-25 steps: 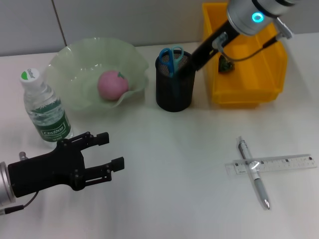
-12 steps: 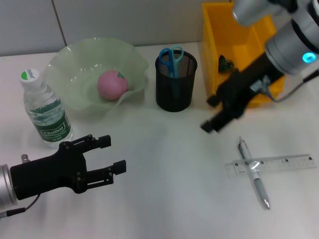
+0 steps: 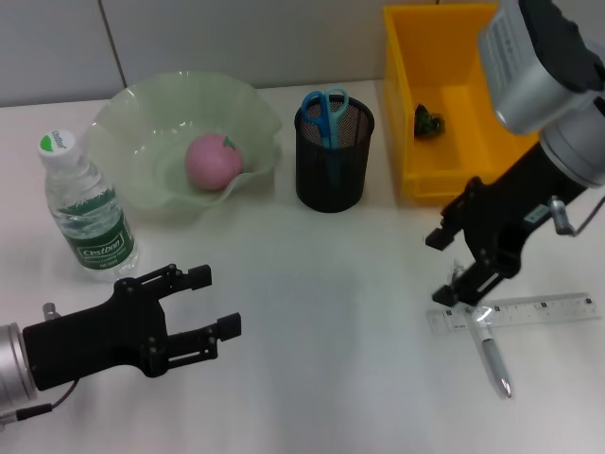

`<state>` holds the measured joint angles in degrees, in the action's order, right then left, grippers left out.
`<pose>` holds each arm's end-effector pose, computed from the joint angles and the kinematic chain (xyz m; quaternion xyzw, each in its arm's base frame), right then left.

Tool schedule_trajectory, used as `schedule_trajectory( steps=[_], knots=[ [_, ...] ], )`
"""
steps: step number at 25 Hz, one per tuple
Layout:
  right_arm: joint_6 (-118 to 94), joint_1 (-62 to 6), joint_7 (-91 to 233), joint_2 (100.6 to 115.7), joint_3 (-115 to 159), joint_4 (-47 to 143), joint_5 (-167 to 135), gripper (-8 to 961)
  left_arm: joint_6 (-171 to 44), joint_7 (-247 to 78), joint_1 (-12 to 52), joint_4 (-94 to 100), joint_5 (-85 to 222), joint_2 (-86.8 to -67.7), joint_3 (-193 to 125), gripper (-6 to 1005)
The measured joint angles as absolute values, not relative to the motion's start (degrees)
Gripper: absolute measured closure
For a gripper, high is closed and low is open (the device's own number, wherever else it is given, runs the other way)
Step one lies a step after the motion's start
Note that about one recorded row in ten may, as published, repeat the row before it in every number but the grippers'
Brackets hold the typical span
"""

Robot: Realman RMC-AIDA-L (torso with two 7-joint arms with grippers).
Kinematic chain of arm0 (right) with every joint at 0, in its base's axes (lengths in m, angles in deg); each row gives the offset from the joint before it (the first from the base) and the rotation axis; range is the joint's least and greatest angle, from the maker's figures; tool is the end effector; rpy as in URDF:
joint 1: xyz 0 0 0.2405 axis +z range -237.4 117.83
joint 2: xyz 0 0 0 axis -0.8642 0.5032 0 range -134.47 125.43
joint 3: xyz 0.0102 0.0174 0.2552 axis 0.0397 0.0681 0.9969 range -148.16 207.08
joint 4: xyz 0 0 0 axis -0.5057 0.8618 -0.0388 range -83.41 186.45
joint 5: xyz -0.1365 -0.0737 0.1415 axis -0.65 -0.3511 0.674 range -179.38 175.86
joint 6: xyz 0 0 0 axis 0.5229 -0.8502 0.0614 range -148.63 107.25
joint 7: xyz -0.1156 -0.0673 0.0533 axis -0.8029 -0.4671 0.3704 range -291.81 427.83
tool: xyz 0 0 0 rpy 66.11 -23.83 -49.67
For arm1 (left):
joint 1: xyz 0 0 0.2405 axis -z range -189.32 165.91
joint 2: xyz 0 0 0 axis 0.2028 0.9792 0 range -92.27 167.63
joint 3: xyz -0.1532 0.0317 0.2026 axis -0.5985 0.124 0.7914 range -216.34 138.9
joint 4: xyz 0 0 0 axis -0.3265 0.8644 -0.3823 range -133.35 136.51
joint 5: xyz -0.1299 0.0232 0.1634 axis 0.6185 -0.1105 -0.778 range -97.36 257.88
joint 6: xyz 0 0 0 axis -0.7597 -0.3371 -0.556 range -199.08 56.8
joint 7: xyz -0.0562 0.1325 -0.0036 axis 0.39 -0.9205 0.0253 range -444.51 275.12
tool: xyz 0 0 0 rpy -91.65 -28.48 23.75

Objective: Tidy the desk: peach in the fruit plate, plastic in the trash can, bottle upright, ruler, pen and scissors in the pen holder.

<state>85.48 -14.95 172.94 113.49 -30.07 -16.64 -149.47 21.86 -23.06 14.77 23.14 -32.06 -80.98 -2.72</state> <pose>0.1700 0.3606 0.0345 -0.9831 0.0829 -0.1624 0.0167 -0.2853 0.2778 -0.0340 -0.9221 -0.2042 -0.3099 0.1094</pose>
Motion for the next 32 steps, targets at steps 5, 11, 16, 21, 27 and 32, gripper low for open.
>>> schedule_trajectory(
  steps=[5,11,16,21,27,32],
  knots=[
    [85.6,-15.5,168.6,113.74,-30.3,-16.1,-151.6,214,20.7,-25.6,14.7,21.8,-32.2,-80.97,-2.5,187],
    [83.6,-17.1,164.8,114.22,-32.4,-15.2,-152.4,214,20.8,-25.6,14.8,22.1,-32.3,-80.85,-0.4,187],
    [80.2,-17.6,163.4,114.37,-34.7,-12.4,-152.5,213,21.1,-25.4,15.3,22.4,-32.4,-80.69,2.6,187],
    [77.3,-17.6,162.8,114.39,-36.9,-10.0,-152.6,213,20.9,-25.9,15.4,22.9,-32.4,-80.71,3.2,187],
    [75.4,-17.6,162.5,114.40,-38.1,-9.4,-152.8,213,21.1,-26.1,15.4,23.0,-32.4,-80.71,3.2,187],
    [75.2,-17.6,162.3,114.40,-38.4,-9.3,-152.8,213,21.1,-26.3,15.5,23.0,-32.4,-80.71,3.2,187]
  ],
)
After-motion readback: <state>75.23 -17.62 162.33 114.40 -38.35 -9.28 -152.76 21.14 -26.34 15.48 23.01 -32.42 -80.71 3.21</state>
